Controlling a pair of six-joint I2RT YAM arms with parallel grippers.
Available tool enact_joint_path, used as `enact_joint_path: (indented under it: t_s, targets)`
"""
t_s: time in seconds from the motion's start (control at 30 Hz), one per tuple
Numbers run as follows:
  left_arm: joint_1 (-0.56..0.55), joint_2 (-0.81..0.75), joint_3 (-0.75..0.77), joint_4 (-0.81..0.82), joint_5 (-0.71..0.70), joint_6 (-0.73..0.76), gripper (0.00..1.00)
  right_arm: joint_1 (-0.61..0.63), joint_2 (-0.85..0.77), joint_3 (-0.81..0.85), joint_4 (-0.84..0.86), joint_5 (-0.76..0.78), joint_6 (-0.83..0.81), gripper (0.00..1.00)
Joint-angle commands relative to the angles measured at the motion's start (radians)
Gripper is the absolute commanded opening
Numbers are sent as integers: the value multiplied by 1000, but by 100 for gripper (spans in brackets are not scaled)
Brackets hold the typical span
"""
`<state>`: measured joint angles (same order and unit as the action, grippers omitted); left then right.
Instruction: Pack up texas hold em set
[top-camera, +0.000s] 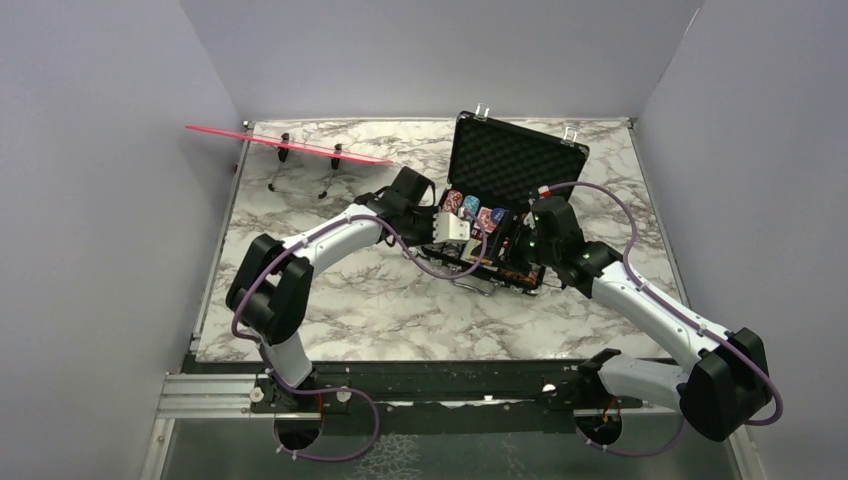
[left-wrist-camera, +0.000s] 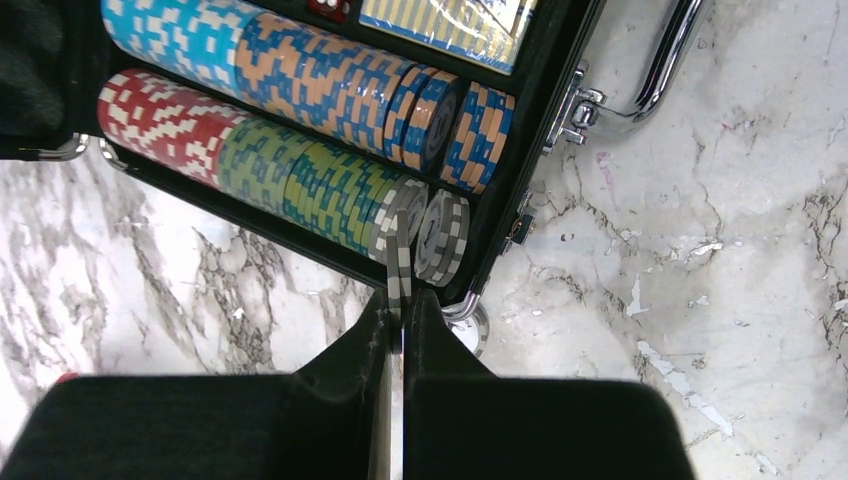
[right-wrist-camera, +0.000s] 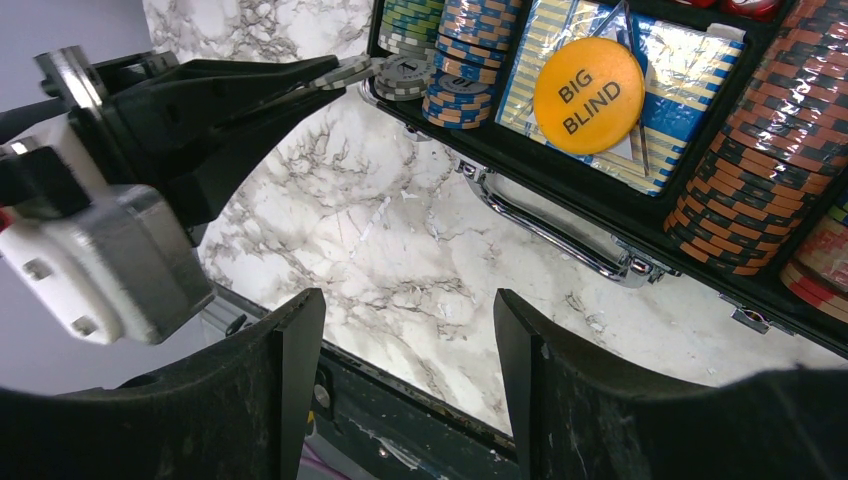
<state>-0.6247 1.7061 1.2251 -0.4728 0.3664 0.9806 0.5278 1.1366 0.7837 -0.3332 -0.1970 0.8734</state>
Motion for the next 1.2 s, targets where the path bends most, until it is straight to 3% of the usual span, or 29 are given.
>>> enact_joint_path:
  t_s: [0.0,0.3,0.4,0.5,0.6,0.77,1.0,1.17]
  targets:
    - [2,50,48,-49,20,4,0,-6,-16,-5,17,-3,-8,65]
    - [0,84,69,-62,0,0,0,-6,-16,-3,11,4,-14,65]
    - [0,98,82,-61,-24,-10,6,-6,-14,-4,13,2,-14,65]
    - [-1,105,90,-62,-28,-15,19,-6,-15,-5,13,4,-14,65]
    - [-1,104,105,-60,-27,-34,23,-6,-14,-6,13,5,-18,65]
    - [2,69,113,-41,3,-33,30,-6,-12,-3,13,6,-38,66]
    - [32,2,90,-23,72,-44,32,-6,0,-2,37,-2,-116,66]
    - [81,-139,-13,113,129,-147,34,-4,81,3,103,-7,-204,63]
